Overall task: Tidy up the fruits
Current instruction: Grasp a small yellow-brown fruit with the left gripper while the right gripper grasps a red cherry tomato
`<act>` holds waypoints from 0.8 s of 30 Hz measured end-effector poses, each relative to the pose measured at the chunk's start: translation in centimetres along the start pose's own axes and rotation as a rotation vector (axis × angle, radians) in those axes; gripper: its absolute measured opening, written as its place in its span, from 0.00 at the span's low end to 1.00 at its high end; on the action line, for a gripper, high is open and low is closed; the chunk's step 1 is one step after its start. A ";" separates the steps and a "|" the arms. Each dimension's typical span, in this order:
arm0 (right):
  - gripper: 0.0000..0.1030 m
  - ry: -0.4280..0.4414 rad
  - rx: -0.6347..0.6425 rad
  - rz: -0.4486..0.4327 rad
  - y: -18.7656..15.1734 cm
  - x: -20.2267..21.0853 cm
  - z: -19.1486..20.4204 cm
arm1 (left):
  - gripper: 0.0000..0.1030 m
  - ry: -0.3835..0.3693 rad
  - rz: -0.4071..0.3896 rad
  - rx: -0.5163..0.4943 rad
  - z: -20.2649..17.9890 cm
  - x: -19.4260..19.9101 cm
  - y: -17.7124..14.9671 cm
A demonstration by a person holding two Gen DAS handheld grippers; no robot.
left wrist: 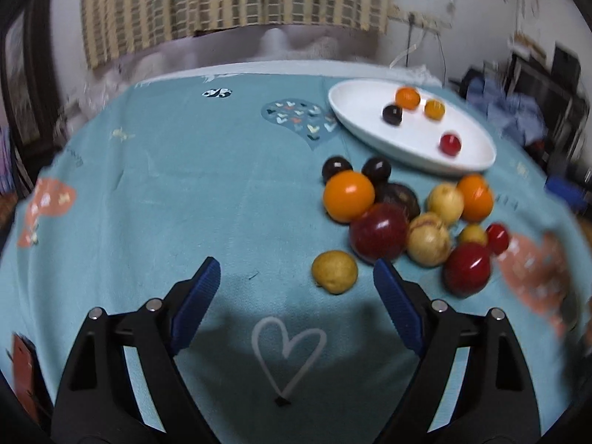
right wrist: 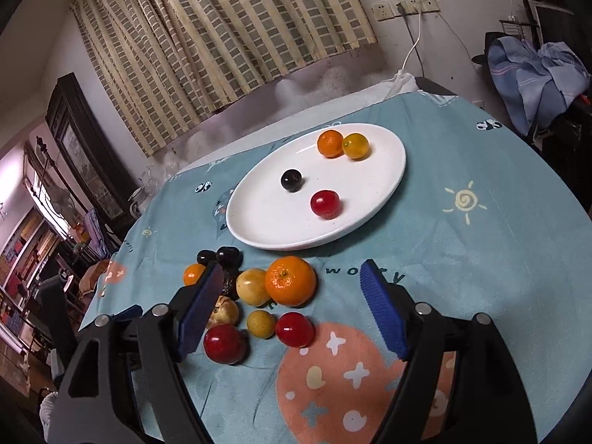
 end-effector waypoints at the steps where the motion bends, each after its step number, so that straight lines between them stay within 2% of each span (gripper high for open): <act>1: 0.75 0.002 0.001 0.003 0.0 0.0 0.1 | 0.84 0.008 0.000 -0.013 -0.2 -0.2 0.1; 8: 0.75 -0.004 -0.009 0.020 -0.2 -0.2 -0.2 | 0.83 -0.020 0.021 -0.021 -0.3 -0.9 0.1; 10: 0.75 -0.001 -0.007 0.027 -0.3 -0.3 -0.2 | 0.76 -0.038 0.025 -0.021 -0.4 -1.0 0.1; 15: 0.75 -0.004 0.006 0.050 -0.7 -0.9 -0.2 | 0.47 -0.111 0.065 -0.004 -0.5 -2.0 0.1; 19: 0.75 -0.005 0.008 0.066 -0.9 -1.2 -0.2 | 0.39 -0.142 0.073 -0.009 -0.8 -2.3 0.2; 21: 0.75 -0.003 0.013 0.070 -1.0 -1.3 -0.2 | 0.29 -0.152 0.070 -0.028 -1.4 -2.2 0.1; 24: 0.74 -0.005 0.023 0.087 -1.3 -1.6 -0.1 | 0.29 -0.148 0.067 -0.041 -1.8 -2.1 0.1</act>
Point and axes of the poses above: each gripper's, at about its wrist camera, not at the fingertips, and x roughly against the way its jaws point, z to its left, y to its top, the point moved 4 cm from there along -x, roughly the way its jaws point, and after that the axes turned 6 degrees about y, right-handed, at the moved point
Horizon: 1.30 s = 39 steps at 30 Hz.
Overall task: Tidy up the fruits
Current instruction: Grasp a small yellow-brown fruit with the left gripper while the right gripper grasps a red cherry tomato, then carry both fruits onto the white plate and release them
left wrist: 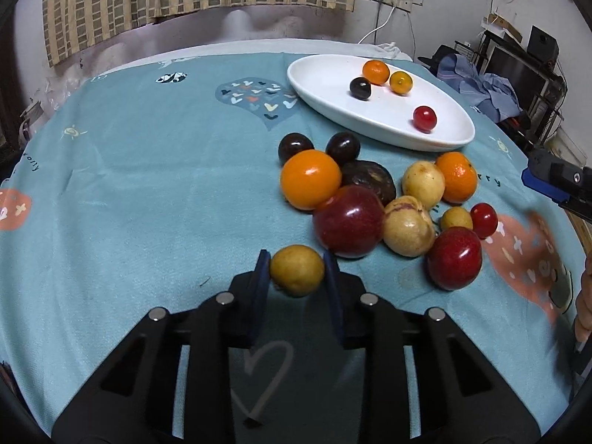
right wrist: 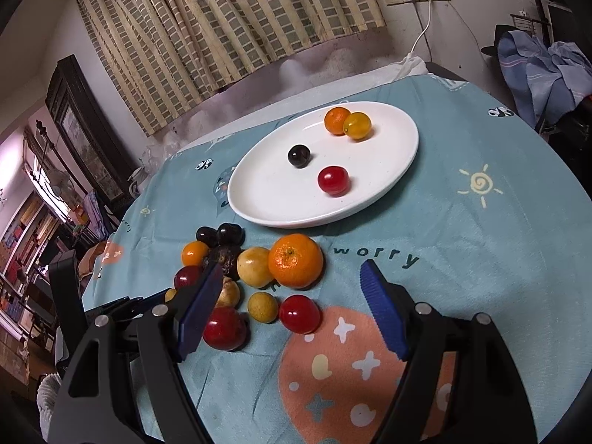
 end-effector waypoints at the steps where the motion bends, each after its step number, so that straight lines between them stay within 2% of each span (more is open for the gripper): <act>1: 0.74 -0.006 0.005 0.004 -0.1 -0.1 0.0 | 0.29 -0.006 0.001 0.006 0.1 0.0 0.0; 4: 0.73 -0.033 0.038 0.020 -0.8 -0.2 0.2 | 0.29 0.001 -0.004 0.020 0.5 0.2 0.0; 9: 0.53 -0.042 0.077 0.070 -1.9 -1.1 0.4 | 0.29 0.018 -0.011 0.033 1.1 0.4 0.0; 15: 0.47 -0.113 0.184 0.126 -3.3 -3.0 1.3 | 0.29 0.019 -0.004 0.031 1.1 0.2 0.0; 19: 0.41 -0.123 0.180 0.153 -3.6 -3.7 0.6 | 0.29 0.017 -0.001 0.032 1.1 0.1 -0.1; 22: 0.30 -0.105 0.169 0.158 -3.6 -3.9 0.5 | 0.29 0.012 0.001 0.035 1.1 -0.1 -0.1; 29: 0.27 -0.080 0.161 0.154 -3.5 -4.0 0.5 | 0.29 -0.001 0.001 0.041 1.2 -0.1 -0.1; 34: 0.27 -0.046 0.130 0.073 -2.0 -2.0 0.5 | 0.29 0.007 -0.060 0.038 1.2 1.2 0.2; 39: 0.27 -0.017 0.077 0.009 -0.3 -0.4 0.1 | 0.29 -0.034 -0.101 0.080 1.2 2.7 1.9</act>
Point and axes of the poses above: each gripper's, at about its wrist camera, not at the fingertips, and x roughly against the way its jaws point, z to its left, y to its top, the point moved 4 cm from there along -x, roughly the way its jaws point, and after that the axes turned 6 degrees about y, right-handed, at the moved point
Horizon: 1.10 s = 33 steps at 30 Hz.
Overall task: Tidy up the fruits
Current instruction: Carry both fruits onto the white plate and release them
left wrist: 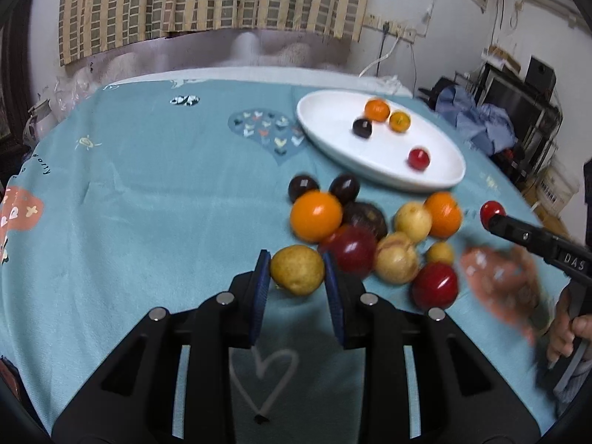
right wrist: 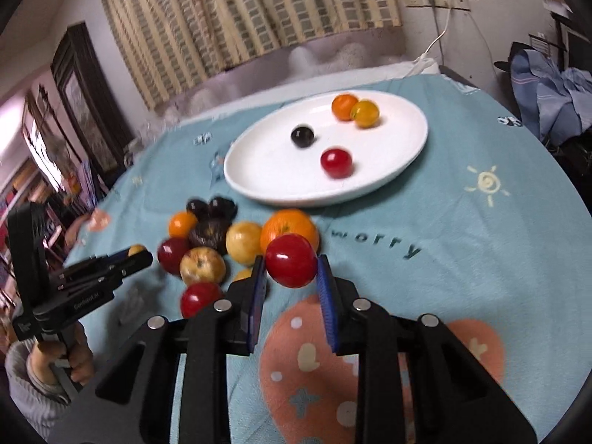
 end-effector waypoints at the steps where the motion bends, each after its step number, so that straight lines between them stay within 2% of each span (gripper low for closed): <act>1: 0.27 0.001 -0.003 -0.009 0.8 0.1 -0.1 | 0.29 -0.008 -0.005 0.000 -0.3 0.1 0.7; 7: 0.27 -0.014 -0.042 -0.030 5.2 -1.6 -1.4 | 0.29 -0.022 -0.035 -0.049 -3.8 -1.6 6.3; 14: 0.28 -0.023 -0.098 -0.033 7.1 -4.8 -3.7 | 0.29 -0.055 0.030 -0.054 -7.0 -7.2 9.7; 16: 0.29 -0.006 -0.115 -0.019 7.1 -5.2 -3.9 | 0.38 -0.050 0.038 -0.062 -7.6 -8.0 10.0; 17: 0.37 0.022 -0.136 0.005 7.0 -5.5 -4.1 | 0.57 -0.040 0.033 -0.063 -7.6 -8.1 10.0; 18: 0.62 0.039 -0.152 0.021 6.8 -5.6 -4.2 | 0.67 -0.025 0.019 -0.058 -7.6 -7.9 10.0; 19: 0.69 0.051 -0.172 0.011 6.7 -5.2 -4.3 | 0.68 -0.020 0.009 -0.054 -7.4 -7.6 9.9; 22: 0.70 0.055 -0.165 -0.052 6.9 -3.3 -3.9 | 0.71 -0.017 0.001 -0.031 -6.4 -6.4 9.3; 23: 0.70 0.064 -0.166 -0.064 7.0 -2.6 -3.8 | 0.75 -0.012 -0.006 -0.005 -5.5 -5.5 9.0; 26: 0.70 0.112 -0.232 -0.105 6.4 -0.1 -3.8 | 0.86 -0.008 -0.043 0.076 -2.7 -2.9 7.4; 28: 0.71 0.140 -0.277 -0.128 5.1 1.2 -3.6 | 0.87 0.009 -0.050 0.120 -0.7 -1.8 6.0; 30: 0.79 0.137 -0.294 -0.120 3.1 1.7 -3.1 | 0.87 0.025 -0.039 0.164 1.4 -1.0 3.9; 33: 0.83 0.110 -0.279 -0.063 0.8 1.3 -2.3 | 0.87 0.032 0.003 0.181 2.8 -0.8 1.3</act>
Point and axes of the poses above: each gripper's, at about its wrist camera, not at the fingertips, and x roughly against the way its jaws point, z to its left, y to its top, the point moved 4 cm from there along -x, roughly the way its jaws point, and after that the axes turned 6 degrees about y, right-handed, at the moved point
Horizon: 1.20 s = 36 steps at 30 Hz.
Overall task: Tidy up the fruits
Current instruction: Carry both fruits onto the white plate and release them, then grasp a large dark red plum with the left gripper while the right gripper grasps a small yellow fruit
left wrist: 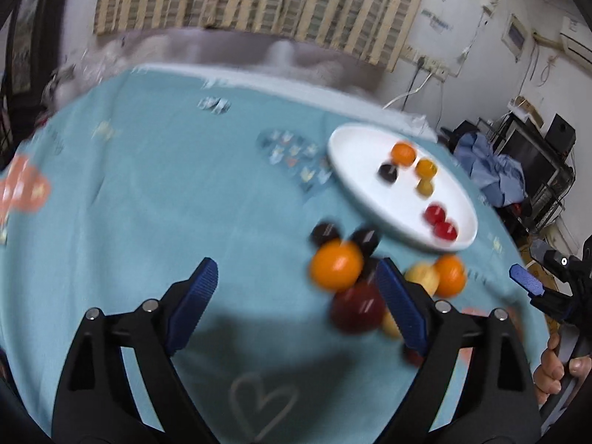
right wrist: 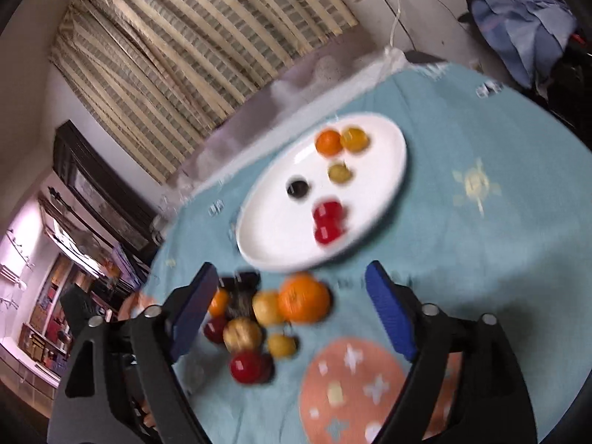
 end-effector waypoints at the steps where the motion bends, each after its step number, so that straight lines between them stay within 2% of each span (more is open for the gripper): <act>1: 0.83 -0.008 0.005 0.016 -0.2 -0.2 0.0 | 0.87 0.017 0.010 -0.014 0.1 0.0 -0.6; 7: 0.83 -0.039 0.002 0.041 -0.2 -1.1 -0.4 | 0.90 0.006 -0.034 -0.144 -2.5 0.7 -1.2; 11: 0.83 -0.038 -0.021 0.038 -0.1 -1.0 -0.8 | 0.90 0.033 -0.016 -0.218 -4.0 -0.4 -1.9; 13: 0.83 -0.041 -0.020 0.037 -0.1 -1.0 -0.9 | 0.90 0.096 -0.014 -0.260 -4.3 -1.0 -2.1; 14: 0.83 -0.039 -0.020 0.038 -0.1 -1.0 -0.9 | 0.95 0.119 -0.014 -0.270 -4.2 -1.2 -2.2; 17: 0.83 -0.040 -0.020 0.037 -0.1 -1.0 -0.9 | 0.98 0.135 -0.012 -0.266 -3.4 -1.2 -2.1; 21: 0.83 -0.035 -0.030 0.027 0.0 -0.8 -0.9 | 0.97 0.261 -0.061 -0.257 -1.1 0.5 -1.6; 24: 0.83 -0.030 -0.034 0.023 0.1 -0.6 -0.9 | 0.97 0.226 -0.063 -0.233 -0.3 1.3 -1.7; 32: 0.83 -0.030 -0.018 0.024 0.0 -0.6 -0.6 | 0.96 0.146 -0.050 -0.294 -2.2 0.6 -2.7; 34: 0.83 -0.033 -0.015 0.024 0.0 -0.7 -0.6 | 0.91 0.146 -0.049 -0.318 -2.7 0.5 -3.0; 36: 0.83 -0.033 -0.014 0.026 0.0 -0.7 -0.6 | 0.79 0.128 -0.018 -0.324 -2.9 0.0 -3.4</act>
Point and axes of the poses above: each gripper's, at about its wrist camera, not at the fingertips, and x roughly against the way its jaws point, z to its left, y to its top, the point moved 4 cm from there along -x, roughly the way its jaws point, and after that the axes turned 6 degrees about y, right-handed, at the moved point
